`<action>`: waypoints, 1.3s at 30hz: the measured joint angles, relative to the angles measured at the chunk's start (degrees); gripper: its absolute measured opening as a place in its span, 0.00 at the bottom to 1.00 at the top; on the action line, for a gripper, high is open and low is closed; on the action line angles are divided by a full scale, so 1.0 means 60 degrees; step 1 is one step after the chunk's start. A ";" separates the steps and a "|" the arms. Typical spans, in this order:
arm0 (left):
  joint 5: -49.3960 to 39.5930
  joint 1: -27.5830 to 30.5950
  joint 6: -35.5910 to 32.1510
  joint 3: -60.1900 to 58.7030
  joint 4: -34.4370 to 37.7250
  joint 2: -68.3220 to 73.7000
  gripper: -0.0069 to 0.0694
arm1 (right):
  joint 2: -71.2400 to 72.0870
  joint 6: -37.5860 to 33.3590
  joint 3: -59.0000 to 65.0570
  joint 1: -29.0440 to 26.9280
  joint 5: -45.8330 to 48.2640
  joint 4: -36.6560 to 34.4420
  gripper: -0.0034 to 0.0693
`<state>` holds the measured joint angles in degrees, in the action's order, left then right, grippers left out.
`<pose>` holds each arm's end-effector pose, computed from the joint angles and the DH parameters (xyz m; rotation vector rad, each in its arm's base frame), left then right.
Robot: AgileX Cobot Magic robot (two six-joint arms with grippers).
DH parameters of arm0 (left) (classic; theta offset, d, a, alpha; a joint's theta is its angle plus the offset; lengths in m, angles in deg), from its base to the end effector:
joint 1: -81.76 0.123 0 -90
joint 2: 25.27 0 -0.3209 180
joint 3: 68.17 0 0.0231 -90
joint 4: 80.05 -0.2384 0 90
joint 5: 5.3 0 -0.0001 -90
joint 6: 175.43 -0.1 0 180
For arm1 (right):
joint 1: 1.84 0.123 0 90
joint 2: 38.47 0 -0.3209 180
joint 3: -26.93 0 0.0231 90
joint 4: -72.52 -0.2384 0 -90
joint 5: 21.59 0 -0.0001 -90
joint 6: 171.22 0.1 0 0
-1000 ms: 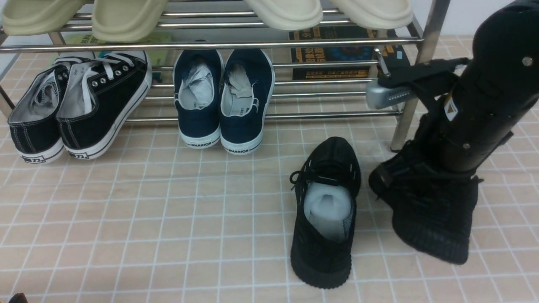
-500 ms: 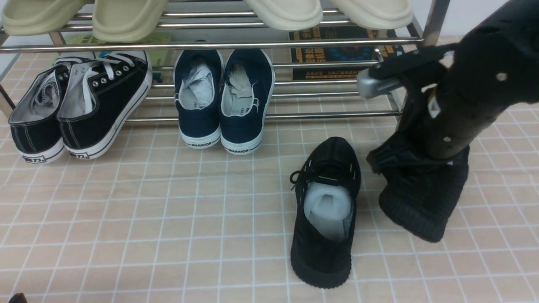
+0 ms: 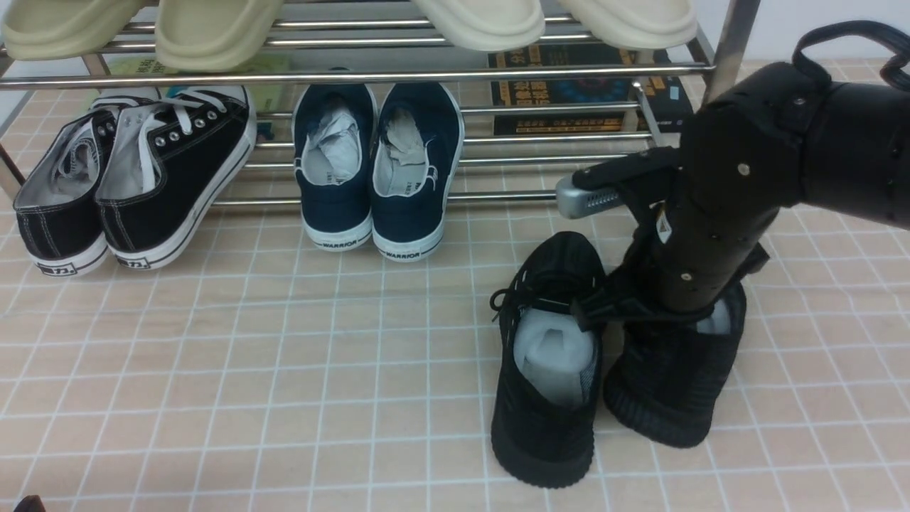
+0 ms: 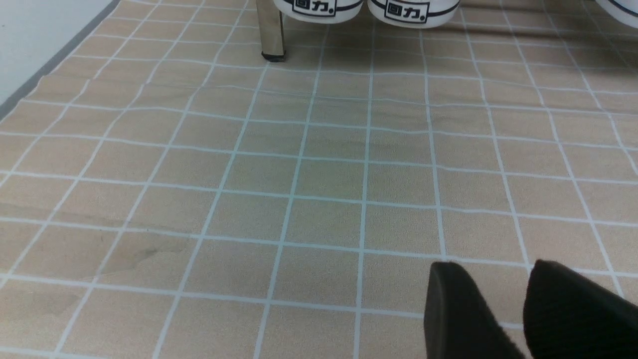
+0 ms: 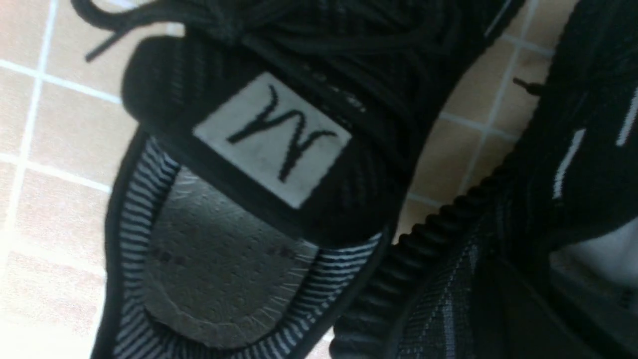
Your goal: Take the shoes off the shelf from the light coffee tablecloth by hand.
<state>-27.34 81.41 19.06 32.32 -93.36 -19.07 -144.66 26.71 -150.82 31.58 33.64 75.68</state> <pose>0.0122 0.0086 0.1690 -0.0885 1.8683 0.0512 0.2955 0.1895 0.2818 -0.4209 2.8300 0.1136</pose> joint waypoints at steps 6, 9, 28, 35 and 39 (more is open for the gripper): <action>0.0000 0.0000 0.0000 0.0000 0.0000 0.0000 0.40 | 0.0000 0.0000 0.0000 -0.0010 -0.0029 -0.0135 0.08; 0.0000 0.0000 0.0000 0.0000 0.0000 0.0000 0.40 | 0.0000 0.0000 0.0000 -0.0010 0.0124 -0.0223 0.13; 0.0000 0.0000 0.0000 0.0000 -0.0067 0.0000 0.40 | 0.1653 -0.1258 -0.0669 -0.0029 0.2459 -0.0136 0.30; -0.0008 0.0000 0.0000 0.0000 -0.0067 0.0000 0.40 | 0.3901 -0.1295 -0.0666 -0.0029 0.2609 0.0415 0.05; -0.0008 0.0000 0.0000 0.0000 -0.0067 0.0000 0.40 | 0.5482 -0.1295 -0.0331 -0.0029 0.2683 0.0516 0.03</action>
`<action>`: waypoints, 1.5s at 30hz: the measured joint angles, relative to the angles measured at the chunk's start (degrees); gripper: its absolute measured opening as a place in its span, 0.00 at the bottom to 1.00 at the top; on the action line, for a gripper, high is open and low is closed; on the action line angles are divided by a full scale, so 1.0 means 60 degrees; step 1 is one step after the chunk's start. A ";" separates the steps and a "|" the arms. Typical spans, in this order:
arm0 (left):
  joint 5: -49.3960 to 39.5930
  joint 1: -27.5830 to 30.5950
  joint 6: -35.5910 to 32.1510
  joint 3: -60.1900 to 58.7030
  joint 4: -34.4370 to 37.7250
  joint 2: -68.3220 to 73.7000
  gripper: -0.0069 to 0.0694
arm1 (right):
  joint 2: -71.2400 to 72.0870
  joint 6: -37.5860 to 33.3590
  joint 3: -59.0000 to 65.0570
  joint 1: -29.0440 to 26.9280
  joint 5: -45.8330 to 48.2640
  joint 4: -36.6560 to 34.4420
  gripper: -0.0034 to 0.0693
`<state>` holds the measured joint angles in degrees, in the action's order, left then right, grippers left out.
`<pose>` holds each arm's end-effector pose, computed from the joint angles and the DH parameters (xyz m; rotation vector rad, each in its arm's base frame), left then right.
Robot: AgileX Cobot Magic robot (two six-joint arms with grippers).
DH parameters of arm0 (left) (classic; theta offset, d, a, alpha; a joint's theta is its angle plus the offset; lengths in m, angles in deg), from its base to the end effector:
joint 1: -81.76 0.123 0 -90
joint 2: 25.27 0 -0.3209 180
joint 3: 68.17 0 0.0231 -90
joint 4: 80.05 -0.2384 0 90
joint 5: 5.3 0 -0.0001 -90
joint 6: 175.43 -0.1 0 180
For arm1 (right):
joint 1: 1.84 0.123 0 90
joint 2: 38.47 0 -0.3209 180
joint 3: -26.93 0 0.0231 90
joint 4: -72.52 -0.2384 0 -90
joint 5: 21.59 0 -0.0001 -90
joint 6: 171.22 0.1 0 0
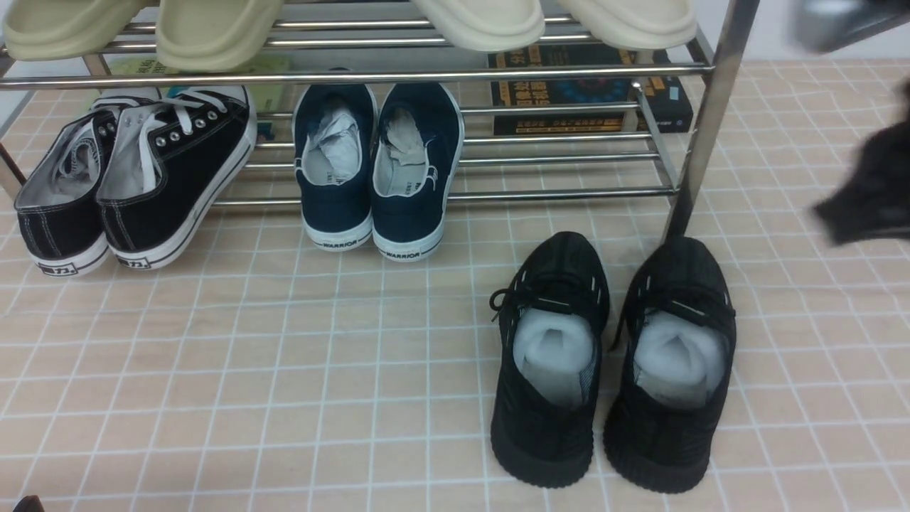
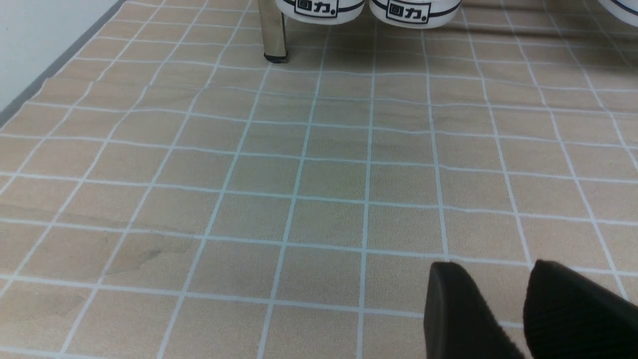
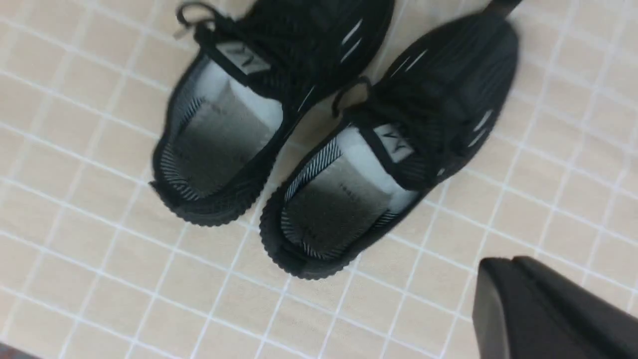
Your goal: Take the shoes off the shelf from the light coffee tablecloth by hand.
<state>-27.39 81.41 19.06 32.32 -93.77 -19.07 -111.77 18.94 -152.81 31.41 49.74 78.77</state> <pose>0.0121 0.0089 0.1689 -0.0843 1.8688 0.0584 0.1622 0.0940 0.4387 -0.5085 2.4754 0.1612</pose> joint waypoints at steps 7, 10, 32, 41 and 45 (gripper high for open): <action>0.0000 0.0000 0.0000 0.0000 -0.0008 0.0000 0.40 | 0.3019 0.0402 0.1868 0.0000 0.0051 -0.0180 0.03; 0.0000 0.0000 0.0000 0.0000 -0.0008 0.0000 0.40 | 0.4439 0.0431 0.3058 0.0000 -0.0525 -0.0180 0.03; 0.0000 0.0000 0.0000 0.0000 -0.0008 0.0000 0.40 | 0.7721 0.0431 0.7678 0.0000 -0.6337 0.0552 0.04; 0.0000 0.0000 0.0000 0.0000 -0.0008 0.0000 0.40 | 0.7721 0.0431 0.7678 0.0000 -0.6337 0.0571 0.05; 0.0000 0.0000 0.0000 0.0000 -0.0008 0.0000 0.40 | 0.7721 0.0431 0.7678 0.0000 -0.6337 0.0578 0.05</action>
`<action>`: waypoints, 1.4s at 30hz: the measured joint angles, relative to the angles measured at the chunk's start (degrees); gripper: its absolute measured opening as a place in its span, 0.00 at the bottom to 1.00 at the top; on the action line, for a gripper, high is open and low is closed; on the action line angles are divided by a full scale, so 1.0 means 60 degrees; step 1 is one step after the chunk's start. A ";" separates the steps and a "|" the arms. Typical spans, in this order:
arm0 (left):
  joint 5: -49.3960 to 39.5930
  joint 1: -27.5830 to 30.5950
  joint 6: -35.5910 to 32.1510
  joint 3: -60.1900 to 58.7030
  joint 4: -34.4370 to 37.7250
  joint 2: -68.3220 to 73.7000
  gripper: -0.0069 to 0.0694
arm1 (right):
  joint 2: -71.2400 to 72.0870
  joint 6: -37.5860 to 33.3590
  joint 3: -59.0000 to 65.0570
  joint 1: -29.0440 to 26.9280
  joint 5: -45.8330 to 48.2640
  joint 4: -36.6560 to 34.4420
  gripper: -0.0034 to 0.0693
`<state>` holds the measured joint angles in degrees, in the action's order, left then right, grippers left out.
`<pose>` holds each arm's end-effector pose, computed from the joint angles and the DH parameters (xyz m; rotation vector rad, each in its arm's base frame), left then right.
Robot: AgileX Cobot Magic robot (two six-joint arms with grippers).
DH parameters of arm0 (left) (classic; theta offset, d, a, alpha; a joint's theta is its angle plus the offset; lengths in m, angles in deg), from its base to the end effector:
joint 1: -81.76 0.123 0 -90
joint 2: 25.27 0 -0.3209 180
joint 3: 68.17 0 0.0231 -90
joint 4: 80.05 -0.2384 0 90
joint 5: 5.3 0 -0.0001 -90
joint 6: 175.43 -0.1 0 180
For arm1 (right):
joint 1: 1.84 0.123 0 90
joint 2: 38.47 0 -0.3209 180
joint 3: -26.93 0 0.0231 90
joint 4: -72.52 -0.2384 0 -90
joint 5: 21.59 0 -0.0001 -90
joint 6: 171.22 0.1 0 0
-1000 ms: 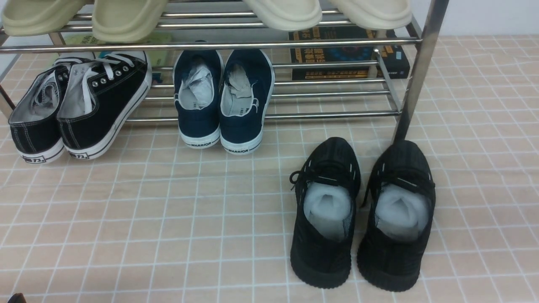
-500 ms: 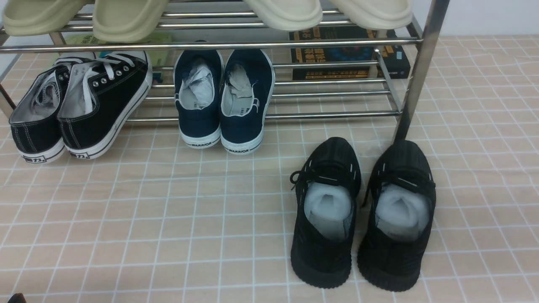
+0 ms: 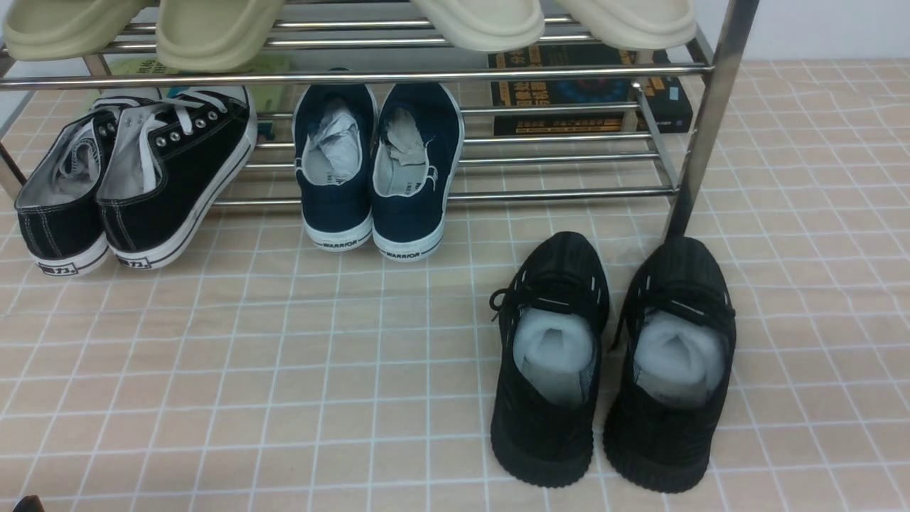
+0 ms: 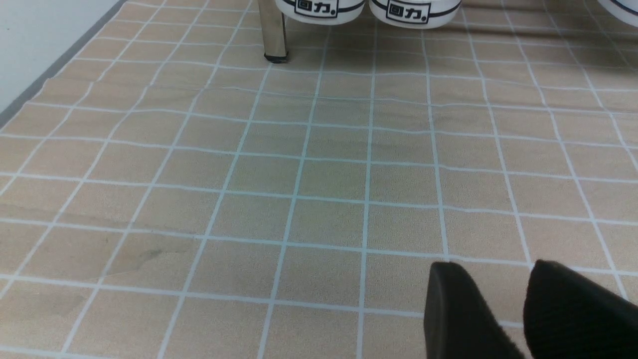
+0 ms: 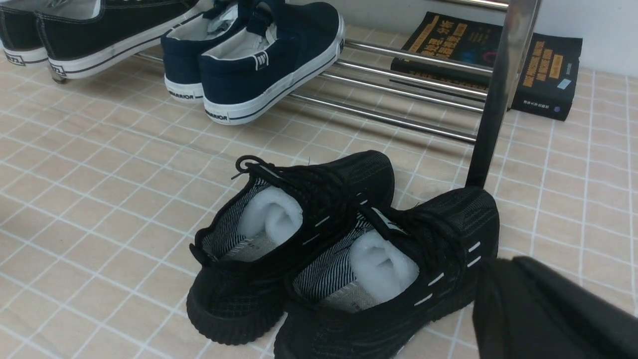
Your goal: Take the shoes off the shelf from the light coffee tablecloth by hand.
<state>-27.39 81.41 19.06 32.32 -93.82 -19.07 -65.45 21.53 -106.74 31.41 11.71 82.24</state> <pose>0.0121 0.0089 0.1689 -0.0837 1.8687 0.0592 0.0313 0.0094 0.3313 -0.3991 1.8263 0.3726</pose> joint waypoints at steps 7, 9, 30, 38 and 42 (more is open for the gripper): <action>0.0000 0.0000 0.0000 0.0000 0.0000 0.0000 0.40 | 0.0000 0.0000 0.0055 0.0000 -0.0020 -0.0009 0.05; 0.0000 0.0000 0.0000 0.0000 0.0000 0.0000 0.40 | 0.0026 0.0000 0.0185 0.0000 -0.0140 -0.0060 0.05; 0.0000 0.0000 -0.0005 0.0000 -0.0039 0.0000 0.40 | 0.3437 -0.2838 0.4710 -0.4611 -0.1169 -0.2082 0.08; 0.0000 0.0000 -0.0005 0.0000 -0.0043 0.0000 0.40 | 0.3445 -0.2706 0.5431 -0.5031 -0.1944 -0.2223 0.09; 0.0000 0.0000 -0.0005 0.0000 -0.0051 0.0000 0.40 | 0.3445 -0.2706 0.5431 -0.5049 -0.1853 -0.2223 0.09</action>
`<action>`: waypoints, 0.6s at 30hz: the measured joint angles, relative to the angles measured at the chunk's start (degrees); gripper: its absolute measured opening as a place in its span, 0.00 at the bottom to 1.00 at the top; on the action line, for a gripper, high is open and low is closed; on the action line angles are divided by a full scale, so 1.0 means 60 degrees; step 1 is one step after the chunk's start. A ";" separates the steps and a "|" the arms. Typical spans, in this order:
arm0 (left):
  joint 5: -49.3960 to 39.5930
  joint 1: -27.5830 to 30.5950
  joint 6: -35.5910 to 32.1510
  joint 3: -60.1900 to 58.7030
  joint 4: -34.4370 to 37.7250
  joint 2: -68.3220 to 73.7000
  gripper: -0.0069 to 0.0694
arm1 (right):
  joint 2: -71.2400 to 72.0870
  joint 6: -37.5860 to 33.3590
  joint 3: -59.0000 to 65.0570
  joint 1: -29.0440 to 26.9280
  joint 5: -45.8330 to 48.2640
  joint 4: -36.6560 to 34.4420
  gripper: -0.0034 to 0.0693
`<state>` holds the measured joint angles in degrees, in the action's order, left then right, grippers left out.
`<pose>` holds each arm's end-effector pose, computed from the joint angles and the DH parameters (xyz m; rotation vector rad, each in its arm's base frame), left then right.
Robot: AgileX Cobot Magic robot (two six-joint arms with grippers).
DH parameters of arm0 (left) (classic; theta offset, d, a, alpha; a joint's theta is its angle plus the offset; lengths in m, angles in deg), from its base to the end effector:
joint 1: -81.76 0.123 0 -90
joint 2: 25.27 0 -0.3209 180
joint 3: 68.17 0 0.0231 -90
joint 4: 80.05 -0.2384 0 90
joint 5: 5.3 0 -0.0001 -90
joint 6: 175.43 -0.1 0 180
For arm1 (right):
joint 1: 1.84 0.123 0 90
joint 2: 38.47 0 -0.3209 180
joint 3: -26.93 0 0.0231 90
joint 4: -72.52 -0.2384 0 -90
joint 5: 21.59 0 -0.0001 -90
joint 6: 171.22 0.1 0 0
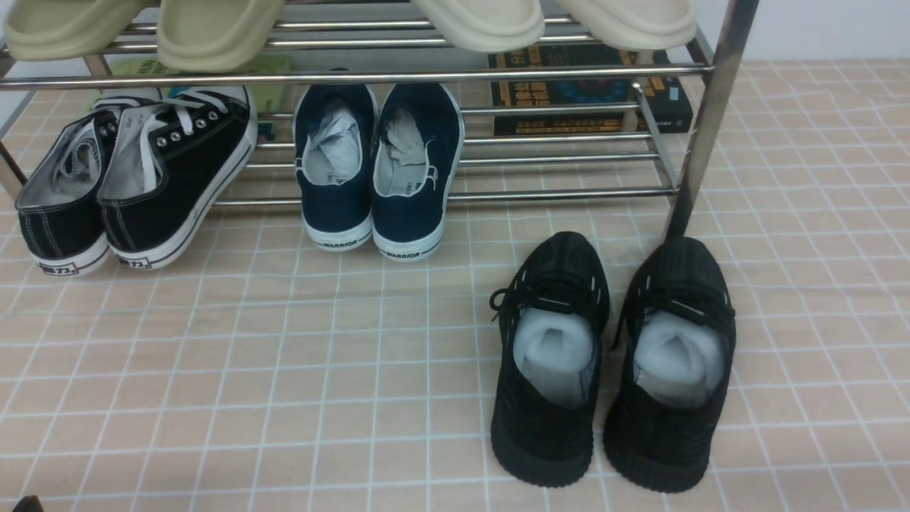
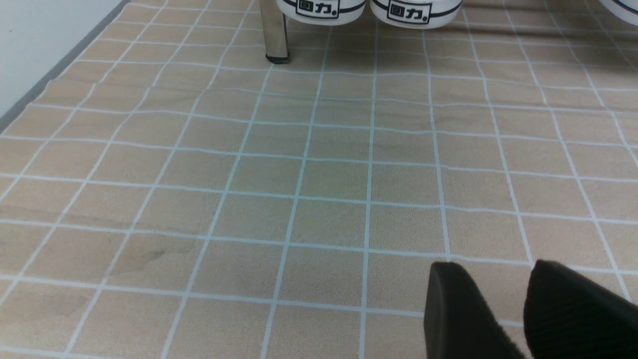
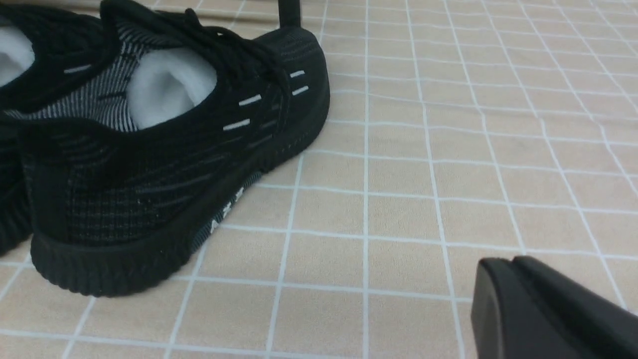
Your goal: Take the shoes off the shelf from the light coffee tablecloth by hand.
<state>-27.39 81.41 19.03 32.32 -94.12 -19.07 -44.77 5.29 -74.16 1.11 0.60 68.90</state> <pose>0.0121 0.0091 0.1690 -0.0800 1.8685 0.0647 0.0119 0.0030 0.1712 -0.0669 1.8729 0.0561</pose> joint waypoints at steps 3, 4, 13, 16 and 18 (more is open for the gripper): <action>0.0000 0.0000 0.0000 0.0000 0.0000 0.0000 0.40 | 0.0000 0.0000 0.0000 -0.0122 -0.0001 0.0000 0.10; 0.0000 0.0000 0.0000 0.0000 0.0000 0.0000 0.40 | 0.0000 0.0000 0.0000 -0.0195 0.0001 0.0000 0.10; 0.0000 0.0000 0.0000 0.0000 0.0000 0.0000 0.40 | 0.0000 0.0032 0.0000 -0.0574 0.0010 0.0008 0.10; 0.0000 0.0000 0.0000 0.0000 0.0000 0.0000 0.40 | 0.0000 0.0032 0.0000 -0.0574 0.0010 0.0008 0.11; 0.0000 0.0000 0.0000 0.0000 0.0000 0.0000 0.40 | 0.0000 0.0032 0.0000 -0.0574 0.0010 0.0008 0.11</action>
<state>-27.39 81.41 19.03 32.32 -94.12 -19.07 -44.77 5.48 -74.16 -2.33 0.66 68.95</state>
